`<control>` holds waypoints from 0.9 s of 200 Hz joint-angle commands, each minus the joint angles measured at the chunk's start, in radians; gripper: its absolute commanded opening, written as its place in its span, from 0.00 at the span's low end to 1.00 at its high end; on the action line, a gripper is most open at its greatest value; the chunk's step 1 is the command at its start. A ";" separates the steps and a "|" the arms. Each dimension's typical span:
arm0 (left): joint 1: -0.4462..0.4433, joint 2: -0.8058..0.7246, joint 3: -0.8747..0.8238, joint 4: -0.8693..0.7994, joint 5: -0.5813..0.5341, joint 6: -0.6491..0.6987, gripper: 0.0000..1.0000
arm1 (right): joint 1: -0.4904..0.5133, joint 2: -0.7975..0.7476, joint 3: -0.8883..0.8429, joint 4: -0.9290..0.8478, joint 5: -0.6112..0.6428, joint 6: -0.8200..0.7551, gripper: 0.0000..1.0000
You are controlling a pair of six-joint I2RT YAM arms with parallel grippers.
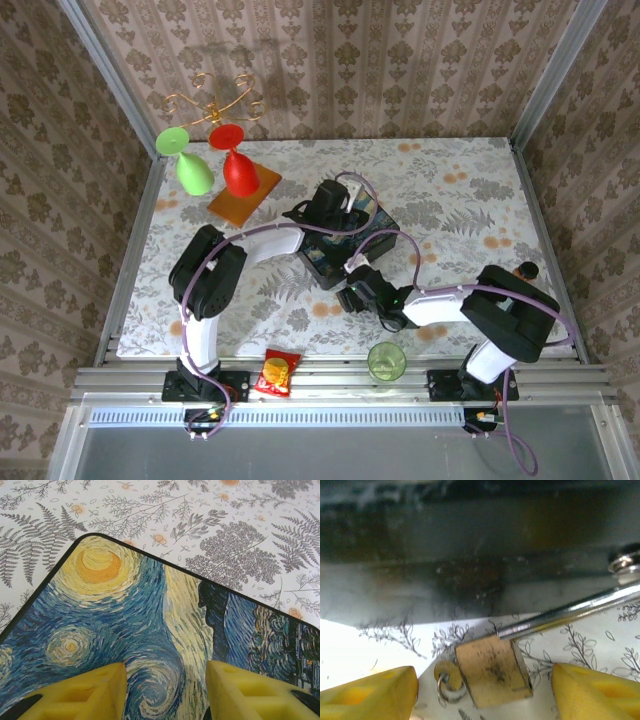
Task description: Unlock the padlock with the key
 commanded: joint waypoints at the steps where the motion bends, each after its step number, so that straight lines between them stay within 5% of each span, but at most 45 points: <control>1: 0.003 0.054 -0.068 -0.082 0.047 -0.049 0.46 | -0.004 0.059 -0.039 0.130 0.083 0.025 0.66; 62: 0.001 0.065 -0.131 -0.022 0.048 -0.082 0.42 | 0.008 0.043 -0.157 0.320 0.215 0.182 0.41; 120: -0.002 0.062 -0.167 0.002 0.037 -0.077 0.38 | -0.018 0.045 -0.205 0.495 0.084 0.313 0.21; 138: -0.002 0.064 -0.174 0.008 0.040 -0.075 0.36 | -0.026 0.012 -0.219 0.500 0.065 0.332 0.03; 180: -0.002 0.071 -0.186 0.030 0.046 -0.074 0.35 | -0.115 -0.036 -0.291 0.577 -0.030 0.445 0.00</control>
